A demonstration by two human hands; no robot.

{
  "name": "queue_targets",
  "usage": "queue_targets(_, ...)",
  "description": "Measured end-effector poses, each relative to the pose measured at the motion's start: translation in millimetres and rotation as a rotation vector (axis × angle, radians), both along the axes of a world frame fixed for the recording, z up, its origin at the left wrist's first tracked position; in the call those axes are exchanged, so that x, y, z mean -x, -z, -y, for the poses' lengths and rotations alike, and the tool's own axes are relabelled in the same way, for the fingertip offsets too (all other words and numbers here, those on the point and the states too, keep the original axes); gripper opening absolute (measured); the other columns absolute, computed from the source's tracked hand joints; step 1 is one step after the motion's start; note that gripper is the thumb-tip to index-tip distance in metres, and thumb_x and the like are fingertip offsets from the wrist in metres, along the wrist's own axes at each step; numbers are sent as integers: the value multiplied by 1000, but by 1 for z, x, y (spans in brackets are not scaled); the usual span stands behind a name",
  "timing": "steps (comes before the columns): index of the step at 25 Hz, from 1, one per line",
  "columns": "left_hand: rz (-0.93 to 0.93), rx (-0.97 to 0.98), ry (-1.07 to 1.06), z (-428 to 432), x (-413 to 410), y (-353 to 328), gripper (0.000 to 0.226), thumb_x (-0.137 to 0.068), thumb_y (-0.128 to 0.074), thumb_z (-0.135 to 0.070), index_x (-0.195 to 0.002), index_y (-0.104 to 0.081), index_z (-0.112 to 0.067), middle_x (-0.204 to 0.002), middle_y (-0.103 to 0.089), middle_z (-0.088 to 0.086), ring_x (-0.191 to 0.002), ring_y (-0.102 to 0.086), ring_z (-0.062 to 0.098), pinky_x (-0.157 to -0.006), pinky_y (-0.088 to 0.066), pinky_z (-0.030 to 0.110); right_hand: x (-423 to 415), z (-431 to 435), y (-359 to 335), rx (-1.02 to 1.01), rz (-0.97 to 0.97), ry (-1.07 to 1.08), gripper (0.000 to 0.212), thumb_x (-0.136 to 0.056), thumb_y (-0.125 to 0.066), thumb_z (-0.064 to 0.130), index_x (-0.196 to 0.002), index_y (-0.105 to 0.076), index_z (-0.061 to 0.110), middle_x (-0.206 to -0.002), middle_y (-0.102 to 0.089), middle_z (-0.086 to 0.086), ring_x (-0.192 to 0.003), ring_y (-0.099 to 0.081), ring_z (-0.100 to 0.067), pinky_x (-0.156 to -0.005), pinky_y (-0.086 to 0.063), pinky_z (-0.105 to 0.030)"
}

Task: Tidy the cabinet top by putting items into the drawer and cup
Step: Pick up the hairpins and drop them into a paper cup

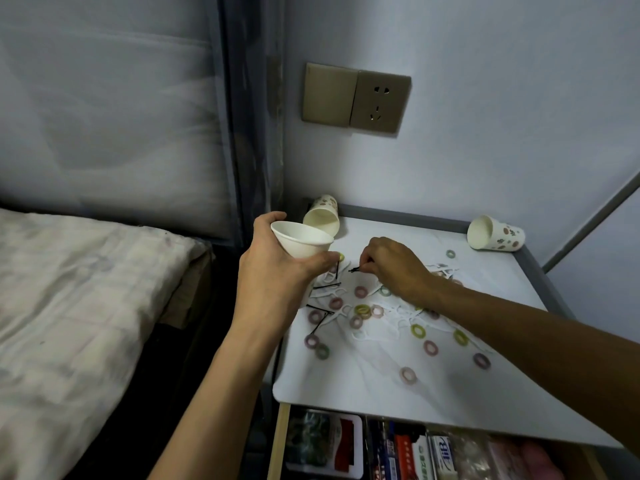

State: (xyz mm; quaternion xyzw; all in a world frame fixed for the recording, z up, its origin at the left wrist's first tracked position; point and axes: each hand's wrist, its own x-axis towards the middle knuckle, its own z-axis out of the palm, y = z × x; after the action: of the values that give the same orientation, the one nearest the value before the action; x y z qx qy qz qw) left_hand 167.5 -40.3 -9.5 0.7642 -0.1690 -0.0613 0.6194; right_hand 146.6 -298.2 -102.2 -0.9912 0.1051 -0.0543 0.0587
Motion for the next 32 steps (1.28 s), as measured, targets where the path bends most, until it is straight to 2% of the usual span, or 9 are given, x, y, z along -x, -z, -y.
queue_targets(4,13,-10,-10,-3,0,1,83,-61,-90,-28,-132,-48,-23,-107,-62,-8,-94,-60,7,-82,-49,25,1,3,-6,157,6,-67,7,-92,-57,13,-97,-61,16,-96,-65,-3,-91,-60,-23,-72,-48,-36)
queue_targets(10,139,-138,-14,-5,5,1,85,-64,-87,-35,-136,-42,-23,-117,-64,-2,-106,-60,19,-84,-48,30,8,-32,-101,-287,309,-80,8,-92,-65,18,-88,-72,20,-72,-69,10,-63,-60,2,-68,-50,-27)
queue_targets(13,126,-146,4,-3,10,-1,87,-64,-87,-35,-137,-41,-24,-119,-64,-1,-107,-61,20,-88,-50,36,9,-67,-156,-320,158,-300,11,-86,-72,19,-96,-78,16,-77,-70,15,-70,-65,2,-68,-48,-12)
queue_targets(16,113,-120,25,-3,13,-5,88,-65,-86,-34,-140,-40,-23,-118,-64,-3,-105,-62,16,-84,-51,31,10,-100,-175,-302,-65,-456,15,-84,-74,17,-98,-78,16,-89,-75,8,-79,-68,0,-74,-51,-14)
queue_targets(19,108,-99,22,-6,12,-7,85,-66,-85,-31,-138,-41,-24,-114,-63,-7,-100,-60,12,-73,-45,21,1,-103,-170,-382,9,-470,14,-85,-73,17,-98,-78,16,-88,-75,7,-76,-66,-1,-71,-50,-14)
queue_targets(22,114,-98,-41,-14,3,-6,81,-64,-87,-29,-133,-44,-23,-109,-61,-7,-98,-57,13,-73,-38,20,-15,-73,-146,-433,170,-266,10,-86,-72,16,-94,-77,13,-80,-73,5,-60,-59,-1,-63,-47,-15)
queue_targets(27,119,-87,-103,-24,-9,-5,82,-62,-88,-29,-132,-45,-23,-110,-63,-3,-101,-60,17,-81,-47,27,-30,-44,-65,-10,-149,-299,18,-87,-69,20,-104,-74,25,-104,-72,7,-91,-61,-7,-82,-51,-34)
queue_targets(29,125,-91,-104,-25,-12,-3,83,-62,-87,-32,-133,-44,-23,-112,-63,-2,-103,-60,18,-86,-50,32,-39,-46,-46,11,-137,-310,24,-88,-66,19,-109,-71,27,-110,-68,6,-102,-59,-14,-83,-50,-34)
queue_targets(32,129,-104,-98,-25,-14,-1,83,-63,-86,-33,-134,-44,-23,-113,-62,-4,-103,-58,16,-82,-47,28,-47,-42,-33,-35,-143,-270,20,-86,-69,17,-104,-70,24,-103,-66,6,-98,-60,-14,-78,-48,-28)
